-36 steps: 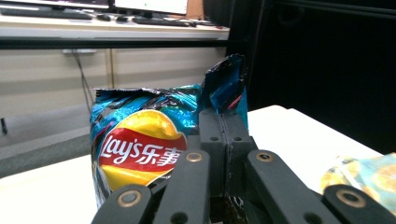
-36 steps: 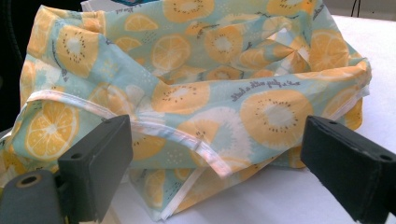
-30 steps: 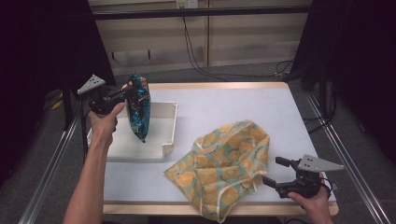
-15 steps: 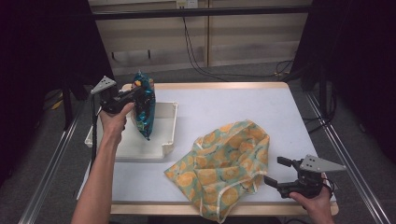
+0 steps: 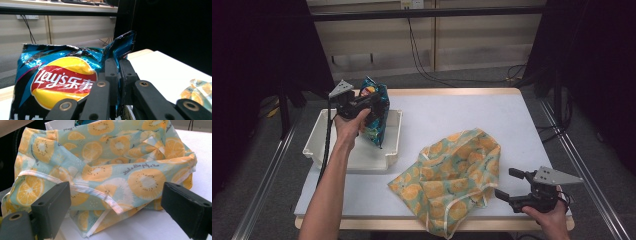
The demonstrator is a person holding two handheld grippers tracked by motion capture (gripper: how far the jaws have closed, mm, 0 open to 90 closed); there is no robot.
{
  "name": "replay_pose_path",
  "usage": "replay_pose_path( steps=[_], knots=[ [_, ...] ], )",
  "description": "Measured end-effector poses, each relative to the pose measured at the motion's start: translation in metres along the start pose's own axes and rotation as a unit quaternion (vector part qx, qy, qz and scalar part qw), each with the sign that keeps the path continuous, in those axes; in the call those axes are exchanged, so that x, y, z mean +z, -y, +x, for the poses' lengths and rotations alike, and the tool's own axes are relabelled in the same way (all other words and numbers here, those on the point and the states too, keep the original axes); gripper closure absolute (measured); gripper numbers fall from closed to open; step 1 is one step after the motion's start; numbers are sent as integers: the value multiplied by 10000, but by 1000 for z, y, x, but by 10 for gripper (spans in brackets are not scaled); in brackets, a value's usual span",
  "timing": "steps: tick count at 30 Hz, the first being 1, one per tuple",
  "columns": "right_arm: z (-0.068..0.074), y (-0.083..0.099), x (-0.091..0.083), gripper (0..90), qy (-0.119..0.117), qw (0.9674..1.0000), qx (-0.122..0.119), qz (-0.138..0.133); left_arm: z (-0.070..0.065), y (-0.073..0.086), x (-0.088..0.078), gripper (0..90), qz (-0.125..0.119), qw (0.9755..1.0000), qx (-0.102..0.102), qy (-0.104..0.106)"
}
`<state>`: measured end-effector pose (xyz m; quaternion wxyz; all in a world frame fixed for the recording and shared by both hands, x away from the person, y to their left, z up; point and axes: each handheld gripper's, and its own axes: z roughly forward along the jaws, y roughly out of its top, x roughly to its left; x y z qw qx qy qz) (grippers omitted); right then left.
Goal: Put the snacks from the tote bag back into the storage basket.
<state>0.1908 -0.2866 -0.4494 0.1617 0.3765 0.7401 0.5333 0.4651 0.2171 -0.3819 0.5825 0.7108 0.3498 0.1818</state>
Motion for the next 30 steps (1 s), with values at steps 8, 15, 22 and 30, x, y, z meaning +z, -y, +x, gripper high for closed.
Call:
replay_pose_path(
  steps=[8,15,22,30],
  knots=[
    [-1,0,-1,92,14,10000,22,-5,-4,-1,12,842,27,10000,29,57],
    [-1,0,0,92,5,10000,10,6,-5,1,14,774,5,9997,67,221],
    [-1,0,0,92,7,10000,6,12,-9,2,18,669,107,9995,141,263],
    [-1,1,0,93,15,10000,16,27,-11,0,15,523,111,9993,105,327]
  ],
)
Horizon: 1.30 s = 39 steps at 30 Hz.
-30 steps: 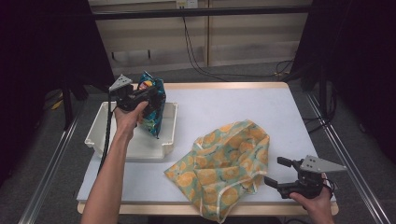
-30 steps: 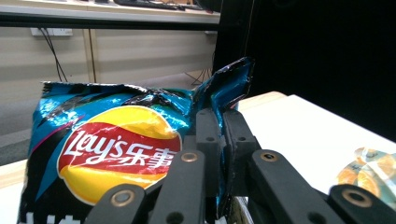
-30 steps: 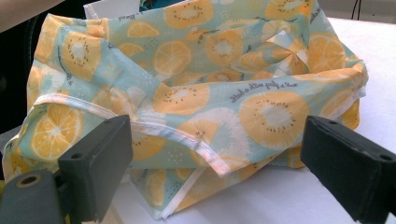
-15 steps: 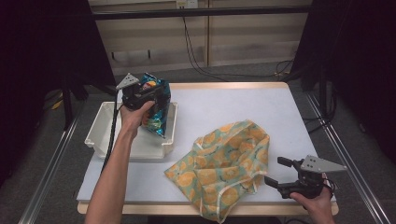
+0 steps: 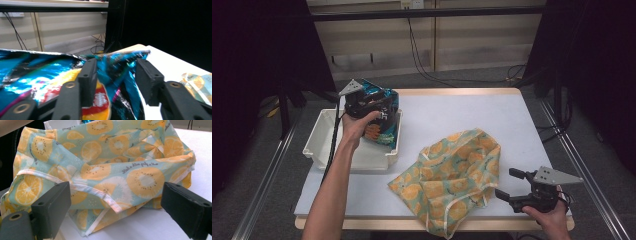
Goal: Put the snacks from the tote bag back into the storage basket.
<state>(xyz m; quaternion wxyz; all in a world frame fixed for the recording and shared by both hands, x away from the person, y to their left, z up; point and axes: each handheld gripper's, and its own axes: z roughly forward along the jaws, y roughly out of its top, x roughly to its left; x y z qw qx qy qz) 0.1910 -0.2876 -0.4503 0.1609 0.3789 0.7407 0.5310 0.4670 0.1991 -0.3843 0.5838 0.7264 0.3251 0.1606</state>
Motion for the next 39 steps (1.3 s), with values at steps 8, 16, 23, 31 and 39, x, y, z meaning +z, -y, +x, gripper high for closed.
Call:
replay_pose_path(
  steps=[8,16,23,31,39],
  knots=[
    [0,0,0,93,10,10000,1,-3,-1,1,-13,477,2,10000,-17,-27],
    [0,0,0,93,17,10000,14,-4,-6,8,-40,744,206,9997,109,123],
    [1,0,0,93,28,10000,21,4,-15,29,-60,900,546,9978,129,352],
    [0,-1,2,93,21,10000,-2,13,-16,64,-76,900,955,9948,135,332],
    [0,0,3,93,25,10000,13,26,-23,86,-83,900,1293,9906,201,398]
  ],
)
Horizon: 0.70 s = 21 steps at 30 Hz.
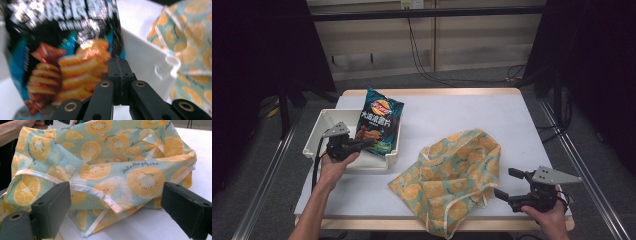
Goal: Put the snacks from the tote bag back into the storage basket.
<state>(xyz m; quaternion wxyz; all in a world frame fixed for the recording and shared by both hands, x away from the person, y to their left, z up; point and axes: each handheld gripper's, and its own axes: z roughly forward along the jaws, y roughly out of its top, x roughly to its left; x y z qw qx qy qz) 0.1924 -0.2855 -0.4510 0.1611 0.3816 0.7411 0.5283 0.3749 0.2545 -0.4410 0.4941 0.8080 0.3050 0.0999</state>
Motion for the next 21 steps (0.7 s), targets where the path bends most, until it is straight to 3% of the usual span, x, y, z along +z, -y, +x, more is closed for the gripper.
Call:
replay_pose_path(
  steps=[4,7,14,18,21],
  knots=[
    [0,0,0,93,-9,10000,3,5,-6,7,6,900,326,9994,79,77],
    [0,0,0,93,4,10000,-1,7,-3,12,12,900,564,9983,120,-28],
    [0,0,0,93,-9,10000,10,8,3,10,27,900,842,9963,134,-115],
    [0,0,1,93,-11,10000,14,9,-2,3,36,900,1148,9925,416,-41],
    [0,0,0,93,5,10000,5,-2,-5,2,43,900,1302,9903,487,-69]
  ],
)
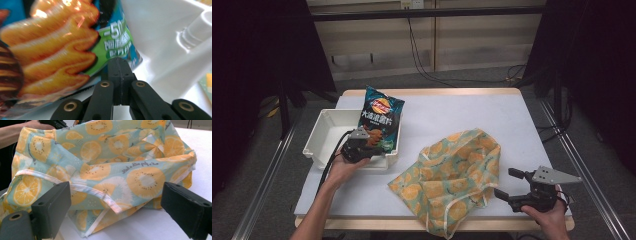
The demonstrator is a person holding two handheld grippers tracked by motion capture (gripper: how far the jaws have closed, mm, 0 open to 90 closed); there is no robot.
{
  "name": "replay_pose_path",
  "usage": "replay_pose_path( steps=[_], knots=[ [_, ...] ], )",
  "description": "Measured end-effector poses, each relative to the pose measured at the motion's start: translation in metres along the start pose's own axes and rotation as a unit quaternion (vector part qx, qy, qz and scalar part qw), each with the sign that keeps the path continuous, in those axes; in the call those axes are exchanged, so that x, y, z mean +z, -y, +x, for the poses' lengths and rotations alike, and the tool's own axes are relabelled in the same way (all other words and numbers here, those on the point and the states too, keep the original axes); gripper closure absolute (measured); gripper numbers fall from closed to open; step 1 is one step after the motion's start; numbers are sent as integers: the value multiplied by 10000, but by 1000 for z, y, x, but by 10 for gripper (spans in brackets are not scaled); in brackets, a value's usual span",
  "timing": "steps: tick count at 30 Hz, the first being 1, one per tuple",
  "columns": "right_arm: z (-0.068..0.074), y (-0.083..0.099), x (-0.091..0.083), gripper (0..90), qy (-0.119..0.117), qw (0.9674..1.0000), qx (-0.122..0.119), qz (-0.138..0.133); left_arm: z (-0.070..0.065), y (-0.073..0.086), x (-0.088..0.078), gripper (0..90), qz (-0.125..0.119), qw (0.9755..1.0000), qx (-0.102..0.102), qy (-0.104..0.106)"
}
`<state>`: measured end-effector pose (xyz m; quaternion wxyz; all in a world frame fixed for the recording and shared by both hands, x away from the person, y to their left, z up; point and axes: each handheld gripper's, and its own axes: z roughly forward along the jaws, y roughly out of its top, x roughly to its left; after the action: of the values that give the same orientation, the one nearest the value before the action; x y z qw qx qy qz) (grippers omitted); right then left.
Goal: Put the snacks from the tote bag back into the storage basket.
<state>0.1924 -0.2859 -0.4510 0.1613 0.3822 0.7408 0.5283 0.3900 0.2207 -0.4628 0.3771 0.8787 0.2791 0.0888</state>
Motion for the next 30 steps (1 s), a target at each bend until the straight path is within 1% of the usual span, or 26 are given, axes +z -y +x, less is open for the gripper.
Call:
replay_pose_path(
  steps=[1,2,5,6,7,9,10,11,12,13,14,15,16,18,19,20,21,23,24,26,27,29,30],
  knots=[
    [0,0,0,93,-1,10000,6,2,1,-1,1,900,23,10000,27,-58],
    [-1,0,0,93,-7,10000,27,12,1,-3,3,900,19,10000,4,-53],
    [0,0,0,94,-3,10000,8,3,4,-7,4,900,112,9999,10,-106],
    [-1,0,0,93,0,10000,10,2,6,-8,4,900,171,9998,57,-109],
    [-1,0,0,93,-5,10000,15,7,8,-9,5,900,162,9998,5,-84],
    [-1,0,0,93,-7,10000,20,13,11,-10,6,900,161,9998,-10,-102],
    [-1,0,0,93,-7,10000,19,18,12,-10,7,900,116,9999,-71,-93],
    [-1,0,0,93,2,10000,22,16,13,-10,8,900,131,9998,-64,-119],
    [-1,0,0,93,-14,10000,12,10,15,-11,8,900,136,9998,-49,-100],
    [-1,0,0,93,-14,10000,12,10,15,-11,9,900,116,9998,-77,-129],
    [-1,0,1,93,-2,10000,3,13,15,-12,10,900,125,9998,-59,-112],
    [-1,0,1,93,-9,10000,11,13,16,-13,10,900,158,9998,-29,-148],
    [-1,0,1,93,-4,10000,9,15,16,-14,11,900,163,9998,-67,-137],
    [-1,0,1,93,-13,10000,7,16,16,-16,12,900,172,9996,-23,-244],
    [-1,0,1,93,-13,10000,9,16,16,-17,14,900,152,9996,-97,-238],
    [-1,0,1,93,-16,10000,8,19,19,-18,13,900,236,9994,26,-269],
    [-1,0,1,93,-11,10000,22,28,19,-19,13,900,217,9993,-31,-294],
    [-1,1,0,93,-1,10000,19,17,23,-18,13,900,279,9992,0,-290],
    [-1,1,0,93,-6,10000,9,11,24,-16,14,900,253,9992,-103,-283],
    [-1,1,-1,93,1,10000,21,9,27,-13,11,900,362,9988,-117,-303],
    [-1,1,-1,93,3,10000,25,8,29,-10,10,900,373,9987,-107,-317],
    [-1,1,-2,93,3,10000,24,4,31,-6,6,900,442,9982,-153,-371],
    [-1,1,-2,93,12,10000,30,9,34,-2,3,900,407,9981,-221,-408]
  ],
)
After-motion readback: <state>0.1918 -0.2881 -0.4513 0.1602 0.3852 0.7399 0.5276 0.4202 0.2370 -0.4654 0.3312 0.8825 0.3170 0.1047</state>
